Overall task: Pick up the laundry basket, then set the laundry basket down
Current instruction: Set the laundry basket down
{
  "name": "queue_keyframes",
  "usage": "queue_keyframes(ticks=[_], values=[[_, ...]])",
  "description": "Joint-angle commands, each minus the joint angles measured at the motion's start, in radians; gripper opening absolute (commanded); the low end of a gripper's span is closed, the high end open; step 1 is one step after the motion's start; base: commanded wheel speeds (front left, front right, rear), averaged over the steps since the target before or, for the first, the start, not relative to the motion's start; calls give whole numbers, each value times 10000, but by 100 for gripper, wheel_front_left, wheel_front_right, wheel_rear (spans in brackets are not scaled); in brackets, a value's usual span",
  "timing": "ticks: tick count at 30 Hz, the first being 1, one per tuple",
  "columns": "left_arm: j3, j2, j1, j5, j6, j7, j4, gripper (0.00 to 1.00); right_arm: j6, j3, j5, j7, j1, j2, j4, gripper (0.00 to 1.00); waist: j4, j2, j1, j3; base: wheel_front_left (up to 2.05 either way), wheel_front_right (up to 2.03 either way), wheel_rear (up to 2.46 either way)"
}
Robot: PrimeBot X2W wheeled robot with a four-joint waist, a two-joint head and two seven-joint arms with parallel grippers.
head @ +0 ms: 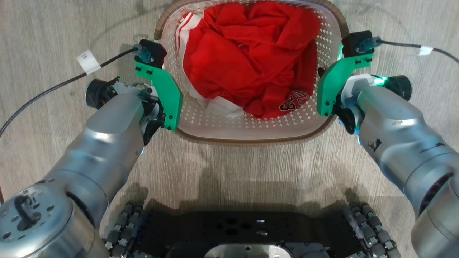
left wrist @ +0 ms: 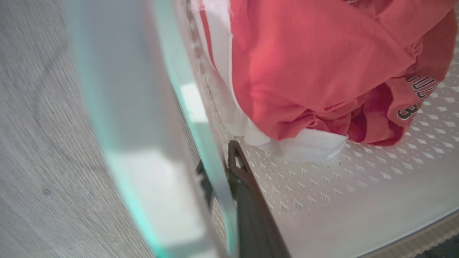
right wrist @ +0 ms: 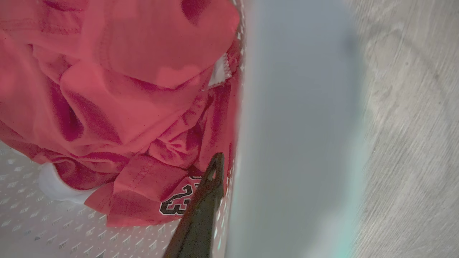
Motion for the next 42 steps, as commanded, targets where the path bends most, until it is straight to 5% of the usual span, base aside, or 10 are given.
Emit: queue_keyframes(ticks=[1,16,17,18,19,20,21,42], values=[[13,-92,-160,244,-161,-128,-325,0,146,161,-203,-29,365,275,-156,0,1,1,0,20,0,0,0],[11,-93,-241,224,-67,-345,-395,0,146,157,-112,195,384,257,7,0,89,1,0,159,0,0,0],[11,-93,-241,209,-14,-359,-383,0,146,157,-117,202,377,251,27,16,99,1,0,157,0,0,0],[11,-93,-246,202,70,-412,-373,12,146,158,-128,194,379,243,49,62,110,1,0,155,0,0,0],[11,-93,-242,196,149,-462,-367,44,146,133,-93,248,401,235,75,100,121,1,0,149,0,0,0],[11,-93,-240,203,219,-521,-364,84,146,113,-70,287,413,231,96,100,133,1,0,143,0,0,0],[11,-93,-224,181,289,-564,-354,100,146,106,-63,302,421,231,113,100,142,1,0,132,0,0,0],[11,-93,659,246,650,-442,-193,100,146,23,-303,666,1055,180,210,100,-27,1,0,-1473,0,0,0]])
